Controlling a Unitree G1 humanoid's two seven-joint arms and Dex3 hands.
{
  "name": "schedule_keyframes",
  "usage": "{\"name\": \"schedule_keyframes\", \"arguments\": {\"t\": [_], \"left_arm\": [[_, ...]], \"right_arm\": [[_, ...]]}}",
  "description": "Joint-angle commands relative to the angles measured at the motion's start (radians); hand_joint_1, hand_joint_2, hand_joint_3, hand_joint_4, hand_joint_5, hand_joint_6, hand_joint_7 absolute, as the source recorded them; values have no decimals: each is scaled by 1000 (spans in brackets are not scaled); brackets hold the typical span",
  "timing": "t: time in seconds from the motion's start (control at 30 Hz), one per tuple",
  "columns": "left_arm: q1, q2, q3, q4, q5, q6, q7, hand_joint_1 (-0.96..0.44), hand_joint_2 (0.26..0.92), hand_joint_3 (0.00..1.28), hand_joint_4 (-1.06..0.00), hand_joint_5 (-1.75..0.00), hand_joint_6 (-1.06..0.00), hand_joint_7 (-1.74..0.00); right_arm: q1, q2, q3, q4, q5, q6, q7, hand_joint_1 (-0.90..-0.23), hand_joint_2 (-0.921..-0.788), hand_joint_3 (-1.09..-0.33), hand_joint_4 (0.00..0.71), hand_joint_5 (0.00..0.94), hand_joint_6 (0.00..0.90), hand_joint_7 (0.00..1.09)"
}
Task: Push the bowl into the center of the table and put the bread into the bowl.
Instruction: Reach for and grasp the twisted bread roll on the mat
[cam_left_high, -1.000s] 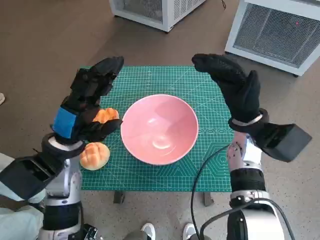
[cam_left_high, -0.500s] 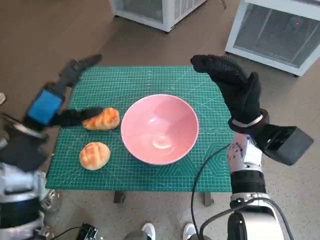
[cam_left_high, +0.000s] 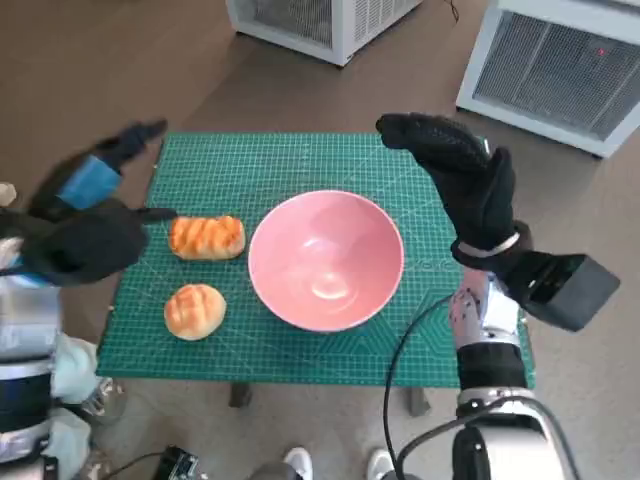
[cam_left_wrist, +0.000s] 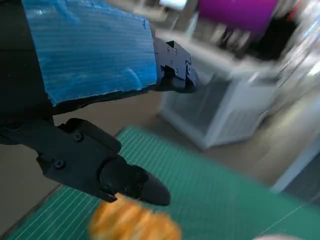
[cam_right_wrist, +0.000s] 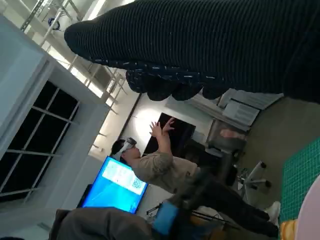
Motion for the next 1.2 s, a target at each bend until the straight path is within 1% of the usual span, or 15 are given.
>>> {"name": "schedule_keyframes", "arguments": {"t": [0.03,0.1,0.17,0.23,0.37,0.6,0.9,1.2], "left_arm": [[-32,10,-19,9,11,12,-6,-240,753,1,-218,-1,-327,-90],[-43,7,-34,37,8,15,-18,-239,752,1,-218,0,-329,-86],[-82,-14,-91,145,29,14,-40,-188,746,1,-206,-1,-328,-75],[-109,-28,-127,213,43,7,-41,-165,742,0,-199,-1,-328,-68],[-139,-44,-167,283,57,-17,-35,-149,737,0,-192,0,-332,-55],[-192,-86,-227,408,88,-32,-2,-164,733,0,-189,0,-348,-43],[-249,-146,-273,564,106,-47,58,-141,733,2,-193,-2,-358,-32],[-280,-183,-312,687,127,-96,119,-127,743,6,-205,-5,-370,-26]], "right_arm": [[20,-1,0,18,12,7,9,-684,-921,-781,181,18,-1,603],[20,-1,0,18,11,9,9,-684,-921,-780,181,18,-1,603],[20,-3,2,16,11,16,9,-691,-921,-779,177,16,-1,603],[21,-5,3,15,11,20,11,-696,-921,-779,174,14,-1,603],[20,-7,4,19,13,24,15,-701,-921,-778,168,11,-1,609],[21,-10,5,17,16,35,18,-701,-921,-778,165,8,-1,613],[29,-12,6,9,17,41,18,-702,-921,-778,164,8,-1,612],[36,-14,6,0,18,45,15,-705,-921,-779,163,7,-1,611]]}}
